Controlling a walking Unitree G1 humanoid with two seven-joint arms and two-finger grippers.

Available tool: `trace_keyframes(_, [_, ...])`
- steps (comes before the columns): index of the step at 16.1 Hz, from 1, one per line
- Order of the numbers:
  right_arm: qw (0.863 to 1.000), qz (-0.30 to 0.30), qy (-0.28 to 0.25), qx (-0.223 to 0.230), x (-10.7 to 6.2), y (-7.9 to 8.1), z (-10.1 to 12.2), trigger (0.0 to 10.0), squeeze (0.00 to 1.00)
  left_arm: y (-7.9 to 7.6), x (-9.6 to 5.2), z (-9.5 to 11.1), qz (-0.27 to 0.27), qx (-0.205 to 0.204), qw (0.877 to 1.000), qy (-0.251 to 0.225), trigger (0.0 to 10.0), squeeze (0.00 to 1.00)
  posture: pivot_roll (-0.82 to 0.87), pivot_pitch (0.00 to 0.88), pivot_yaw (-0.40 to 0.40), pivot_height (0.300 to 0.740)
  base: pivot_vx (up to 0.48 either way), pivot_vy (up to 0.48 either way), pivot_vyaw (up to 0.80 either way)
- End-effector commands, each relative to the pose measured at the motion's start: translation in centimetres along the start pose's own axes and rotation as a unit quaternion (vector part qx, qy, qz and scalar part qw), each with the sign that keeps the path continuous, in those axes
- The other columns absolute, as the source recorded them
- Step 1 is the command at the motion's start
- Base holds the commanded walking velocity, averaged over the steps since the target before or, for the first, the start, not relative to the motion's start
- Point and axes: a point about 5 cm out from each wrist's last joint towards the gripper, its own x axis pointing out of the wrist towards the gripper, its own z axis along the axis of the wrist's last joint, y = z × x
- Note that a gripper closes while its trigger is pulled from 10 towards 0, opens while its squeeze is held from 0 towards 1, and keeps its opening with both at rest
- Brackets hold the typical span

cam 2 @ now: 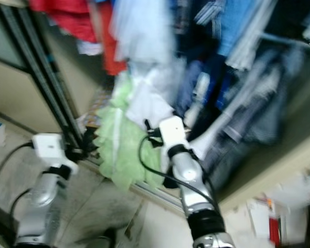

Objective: Clean up the room

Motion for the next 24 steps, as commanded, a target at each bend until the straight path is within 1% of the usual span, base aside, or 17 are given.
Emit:
trace_keyframes(1, [1.000, -0.002, 0.001, 0.003, -0.05, 0.16, 0.03, 10.0, 0.00, 0.29, -0.19, -0.06, 0.004, 0.005, 1.000, 0.006, 10.0, 0.00, -0.09, 0.109, -0.101, 0.740, 0.000, 0.000, 0.72])
trace_keyframes(7, [1.000, -0.010, 0.007, -0.005, -0.05, -0.02, -0.05, 10.0, 0.00, 0.34, -0.07, 0.01, 0.001, 0.009, 1.000, 0.008, 10.0, 0.00, -0.08, 0.101, -0.097, 0.740, 0.000, 0.000, 0.72])
trace_keyframes(12, [1.000, -0.015, 0.006, 0.002, 0.04, 0.03, -0.07, 10.0, 0.00, 0.54, 0.05, 0.02, 0.000, 0.014, 1.000, 0.011, 10.0, 0.00, -0.08, 0.092, -0.091, 0.740, 0.000, 0.000, 0.70])
trace_keyframes(13, [1.000, -0.017, 0.005, 0.004, 0.07, 0.08, -0.07, 10.0, 0.00, 0.60, 0.12, 0.07, -0.002, 0.020, 1.000, 0.011, 10.0, 0.00, -0.08, 0.089, -0.088, 0.740, 0.000, 0.000, 0.49])
trace_keyframes(17, [1.000, -0.020, 0.002, 0.007, 0.16, 0.12, 0.01, 10.0, 0.00, 0.63, 0.27, 0.20, -0.003, 0.021, 1.000, 0.010, 10.0, 0.00, -0.07, 0.089, -0.083, 0.740, 0.000, 0.000, 0.47])
trace_keyframes(20, [1.000, -0.022, 0.002, 0.009, 0.14, 0.14, -0.01, 10.0, 0.00, 0.55, 0.27, 0.26, -0.006, 0.022, 1.000, 0.008, 10.0, 0.00, -0.08, 0.090, -0.079, 0.740, 0.000, 0.000, 0.00])
trace_keyframes(24, [1.000, -0.028, 0.002, 0.011, 0.00, 0.00, -0.13, 10.0, 0.00, 0.36, 0.19, 0.23, -0.013, 0.023, 1.000, 0.006, 10.0, 0.00, -0.08, 0.092, -0.081, 0.740, 0.337, 0.000, 0.00])
